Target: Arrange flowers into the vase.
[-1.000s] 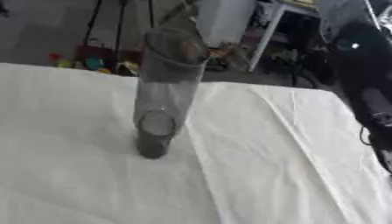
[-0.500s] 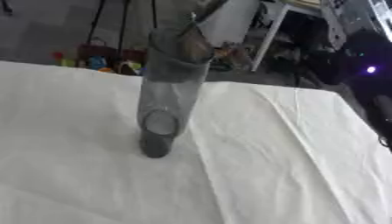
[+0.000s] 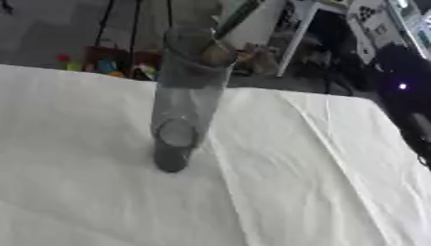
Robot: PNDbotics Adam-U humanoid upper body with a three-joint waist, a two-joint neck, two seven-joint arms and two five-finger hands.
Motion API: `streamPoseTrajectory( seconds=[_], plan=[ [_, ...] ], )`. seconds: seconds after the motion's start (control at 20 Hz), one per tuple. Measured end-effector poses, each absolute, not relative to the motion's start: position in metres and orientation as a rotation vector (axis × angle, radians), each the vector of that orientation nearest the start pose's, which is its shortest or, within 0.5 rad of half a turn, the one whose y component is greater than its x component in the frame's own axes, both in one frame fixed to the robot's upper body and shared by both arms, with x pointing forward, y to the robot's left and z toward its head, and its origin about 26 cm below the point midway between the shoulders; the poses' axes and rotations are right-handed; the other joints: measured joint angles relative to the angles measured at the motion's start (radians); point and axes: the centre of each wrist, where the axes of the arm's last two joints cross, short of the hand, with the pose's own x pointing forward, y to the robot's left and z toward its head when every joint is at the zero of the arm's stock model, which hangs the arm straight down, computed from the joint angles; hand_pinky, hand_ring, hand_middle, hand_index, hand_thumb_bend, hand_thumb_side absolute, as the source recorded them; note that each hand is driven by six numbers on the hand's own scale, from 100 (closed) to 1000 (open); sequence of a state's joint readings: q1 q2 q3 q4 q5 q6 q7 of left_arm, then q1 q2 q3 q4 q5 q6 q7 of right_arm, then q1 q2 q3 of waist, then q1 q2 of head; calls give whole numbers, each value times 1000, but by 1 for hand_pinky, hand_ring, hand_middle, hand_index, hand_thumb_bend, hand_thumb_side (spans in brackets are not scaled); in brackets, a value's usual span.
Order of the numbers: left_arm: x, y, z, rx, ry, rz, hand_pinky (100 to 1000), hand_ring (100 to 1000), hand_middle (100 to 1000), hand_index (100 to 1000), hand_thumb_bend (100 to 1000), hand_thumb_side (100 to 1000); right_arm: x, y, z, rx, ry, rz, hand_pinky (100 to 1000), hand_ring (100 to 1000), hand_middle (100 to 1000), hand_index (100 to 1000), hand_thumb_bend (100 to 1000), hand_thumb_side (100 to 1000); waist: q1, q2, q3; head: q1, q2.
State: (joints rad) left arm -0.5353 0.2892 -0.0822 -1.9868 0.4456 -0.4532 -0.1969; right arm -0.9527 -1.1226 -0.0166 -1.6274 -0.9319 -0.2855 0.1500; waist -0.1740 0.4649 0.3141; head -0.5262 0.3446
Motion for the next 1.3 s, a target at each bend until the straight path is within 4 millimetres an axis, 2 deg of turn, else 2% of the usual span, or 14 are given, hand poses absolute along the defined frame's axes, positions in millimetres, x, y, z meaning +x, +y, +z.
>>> streamPoseTrajectory(
  seconds=[0.3,0.75,1.3],
  plan=[
    [313,209,257,779,3215,508,768,686,717,859,104,900,296,-356,464,-169,3298,-898,100,100,100,100,100,100,-2,2,0,2,0],
    [313,208,257,786,3219,517,769,686,717,860,107,903,298,-345,458,-24,3267,-1138,100,100,100,100,100,100,-18,3,2,5,0],
    [313,206,259,789,3211,512,770,687,717,860,107,906,309,-340,448,-40,3354,-1209,100,100,100,100,100,100,-25,18,14,23,-4]
  ],
)
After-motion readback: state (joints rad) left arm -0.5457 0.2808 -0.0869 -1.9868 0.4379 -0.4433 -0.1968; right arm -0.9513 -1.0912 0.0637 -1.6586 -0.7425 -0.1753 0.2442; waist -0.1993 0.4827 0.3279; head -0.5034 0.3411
